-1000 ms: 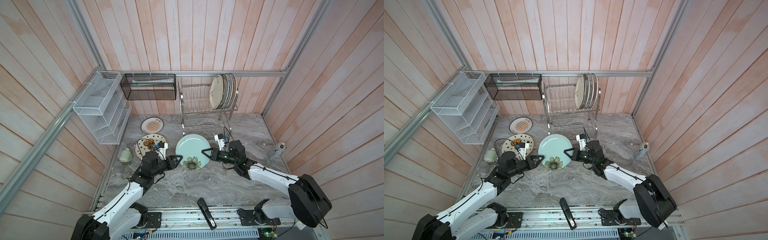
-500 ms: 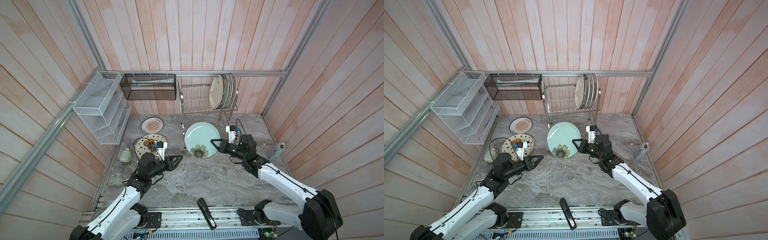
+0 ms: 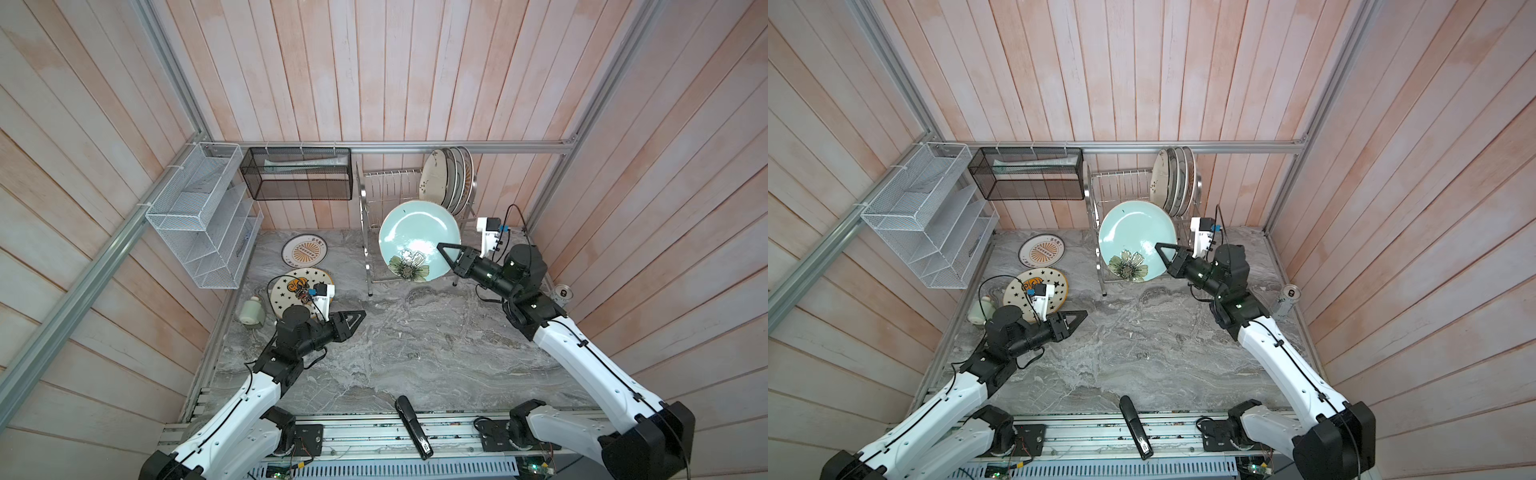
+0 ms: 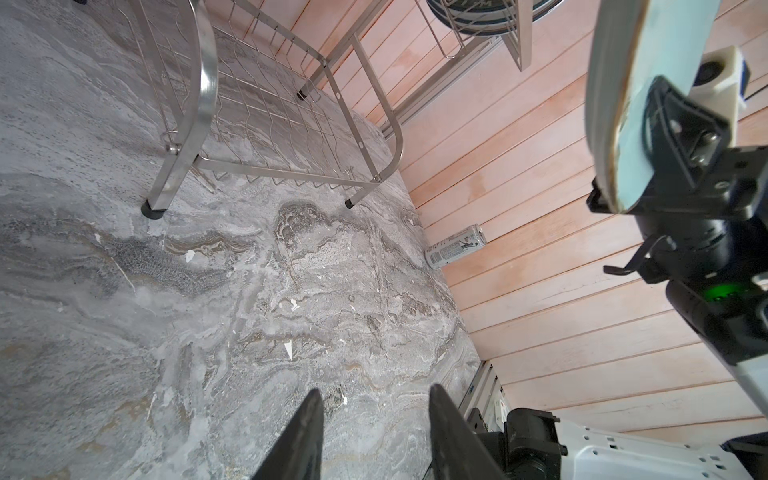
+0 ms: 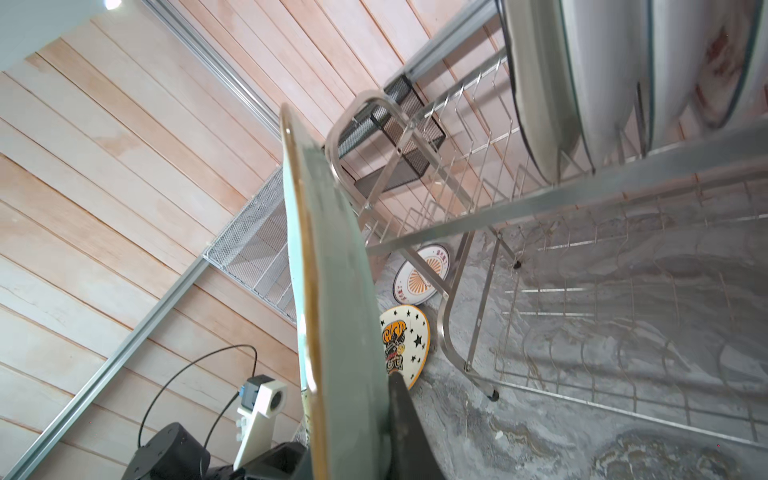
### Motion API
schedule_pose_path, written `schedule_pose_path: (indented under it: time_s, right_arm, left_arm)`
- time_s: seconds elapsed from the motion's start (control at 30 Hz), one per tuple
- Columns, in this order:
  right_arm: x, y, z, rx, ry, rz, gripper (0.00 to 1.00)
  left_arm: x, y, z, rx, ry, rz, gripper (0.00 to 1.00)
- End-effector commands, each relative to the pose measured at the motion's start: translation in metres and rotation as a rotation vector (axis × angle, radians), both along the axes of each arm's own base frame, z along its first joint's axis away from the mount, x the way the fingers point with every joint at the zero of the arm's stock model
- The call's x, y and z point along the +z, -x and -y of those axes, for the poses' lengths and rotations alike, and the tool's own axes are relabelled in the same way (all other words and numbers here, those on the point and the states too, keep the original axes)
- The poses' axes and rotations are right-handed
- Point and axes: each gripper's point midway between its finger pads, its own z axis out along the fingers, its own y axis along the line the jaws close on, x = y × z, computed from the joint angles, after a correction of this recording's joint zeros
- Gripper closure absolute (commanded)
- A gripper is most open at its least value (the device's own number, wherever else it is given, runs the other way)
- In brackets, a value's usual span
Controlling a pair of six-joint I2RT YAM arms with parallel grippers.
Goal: Load the plates into the dish rack
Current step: 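Lift the upright sunflower plate with the right gripper toward the dish rack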
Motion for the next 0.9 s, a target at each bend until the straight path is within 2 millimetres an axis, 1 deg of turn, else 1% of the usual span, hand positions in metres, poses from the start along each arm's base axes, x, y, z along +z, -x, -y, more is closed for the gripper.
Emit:
schedule_pose_path:
  time_s: [0.0, 0.2, 0.3, 0.4, 0.6, 0.73, 0.87]
  right_arm:
    - [0.082, 0.001, 0.008, -0.029, -0.067, 0.226, 1.00]
    - [0.120, -0.027, 0.013, -0.127, -0.078, 0.299, 1.00]
    - [0.134, -0.041, 0.016, -0.177, -0.085, 0.334, 1.00]
    - [0.145, -0.056, 0.017, -0.223, -0.080, 0.364, 1.00]
    - [0.156, -0.083, 0.017, -0.312, -0.023, 0.411, 1.00]
    - [0.160, -0.097, 0.014, -0.386, 0.038, 0.434, 1.00]
    - [0.164, -0.107, 0.005, -0.472, 0.107, 0.449, 1.00]
  left_arm:
    - [0.009, 0.002, 0.004, -0.025, 0.029, 0.027, 0.57]
    - [0.010, 0.004, 0.004, -0.027, 0.036, 0.024, 0.57]
    - [0.011, 0.006, 0.003, -0.022, 0.039, 0.024, 0.57]
    - [0.010, 0.007, 0.001, -0.018, 0.040, 0.020, 0.57]
    - [0.010, 0.008, 0.003, -0.026, 0.038, 0.012, 0.57]
    - [0.011, 0.008, 0.003, -0.031, 0.035, 0.008, 0.57]
    - [0.013, 0.008, 0.002, -0.026, 0.024, 0.007, 0.57]
